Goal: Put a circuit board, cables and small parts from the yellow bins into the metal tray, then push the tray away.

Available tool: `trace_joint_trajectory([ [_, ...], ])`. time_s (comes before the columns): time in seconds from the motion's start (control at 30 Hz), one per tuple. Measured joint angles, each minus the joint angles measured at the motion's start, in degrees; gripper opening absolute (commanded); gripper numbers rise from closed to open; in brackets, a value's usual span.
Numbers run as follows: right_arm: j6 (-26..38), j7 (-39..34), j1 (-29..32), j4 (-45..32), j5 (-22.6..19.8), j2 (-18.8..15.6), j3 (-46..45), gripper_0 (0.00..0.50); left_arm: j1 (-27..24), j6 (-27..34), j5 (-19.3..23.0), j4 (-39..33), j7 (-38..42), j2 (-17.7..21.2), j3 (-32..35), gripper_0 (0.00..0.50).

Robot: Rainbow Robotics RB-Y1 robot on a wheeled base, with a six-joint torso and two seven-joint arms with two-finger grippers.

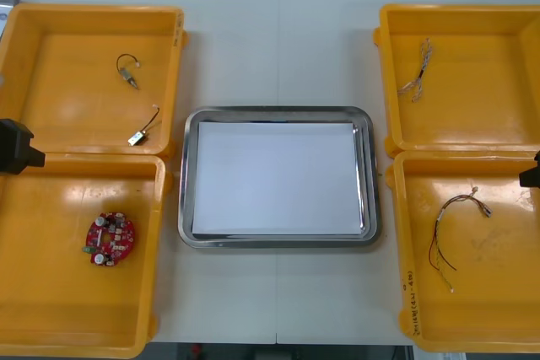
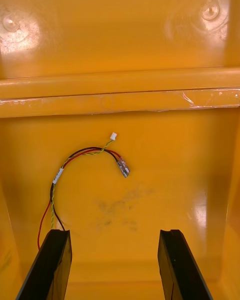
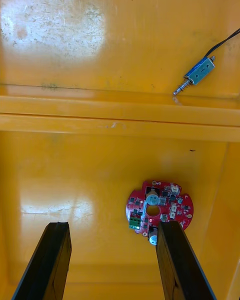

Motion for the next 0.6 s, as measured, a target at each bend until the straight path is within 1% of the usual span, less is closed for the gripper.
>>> trace_joint_trajectory([
  [0.6,0.0,0.0,0.0,0.0,0.0,0.0,0.0,0.500,0.0,0.0,0.0,0.0,0.0,0.0,0.0,0.500],
])
